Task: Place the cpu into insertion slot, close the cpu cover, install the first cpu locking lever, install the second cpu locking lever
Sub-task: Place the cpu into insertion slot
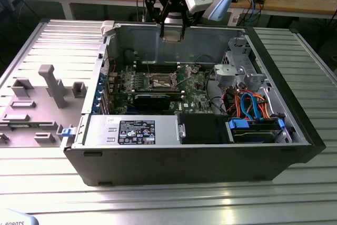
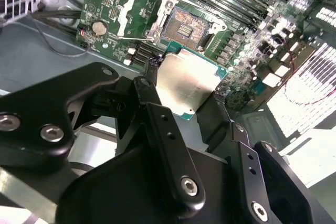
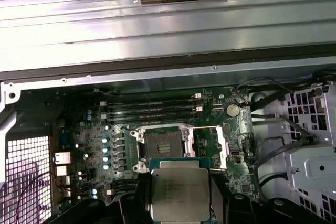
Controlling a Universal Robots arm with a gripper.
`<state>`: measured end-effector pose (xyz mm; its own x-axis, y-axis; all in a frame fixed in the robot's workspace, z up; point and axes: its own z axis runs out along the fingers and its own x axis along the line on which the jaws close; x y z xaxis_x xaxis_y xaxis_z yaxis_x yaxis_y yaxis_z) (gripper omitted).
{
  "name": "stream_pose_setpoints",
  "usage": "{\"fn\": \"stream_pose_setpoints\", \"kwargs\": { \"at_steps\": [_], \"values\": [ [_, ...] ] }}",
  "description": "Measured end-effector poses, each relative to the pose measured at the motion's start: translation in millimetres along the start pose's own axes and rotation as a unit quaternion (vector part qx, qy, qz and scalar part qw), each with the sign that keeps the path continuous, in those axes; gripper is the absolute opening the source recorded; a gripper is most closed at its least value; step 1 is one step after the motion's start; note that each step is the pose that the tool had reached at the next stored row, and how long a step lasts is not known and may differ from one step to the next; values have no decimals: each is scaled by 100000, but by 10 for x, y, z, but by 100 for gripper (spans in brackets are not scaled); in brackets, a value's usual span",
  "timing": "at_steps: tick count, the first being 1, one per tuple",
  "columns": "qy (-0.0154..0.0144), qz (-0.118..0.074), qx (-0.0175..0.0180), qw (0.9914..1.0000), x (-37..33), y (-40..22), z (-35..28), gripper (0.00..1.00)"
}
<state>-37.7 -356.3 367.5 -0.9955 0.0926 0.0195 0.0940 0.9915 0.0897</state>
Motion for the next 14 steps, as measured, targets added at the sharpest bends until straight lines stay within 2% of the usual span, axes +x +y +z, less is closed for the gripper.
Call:
{"fn": "stream_pose_setpoints", "kwargs": {
  "at_steps": [14],
  "values": [
    [-16,85,-4,100000,0,0,0,54]
  ]
}}
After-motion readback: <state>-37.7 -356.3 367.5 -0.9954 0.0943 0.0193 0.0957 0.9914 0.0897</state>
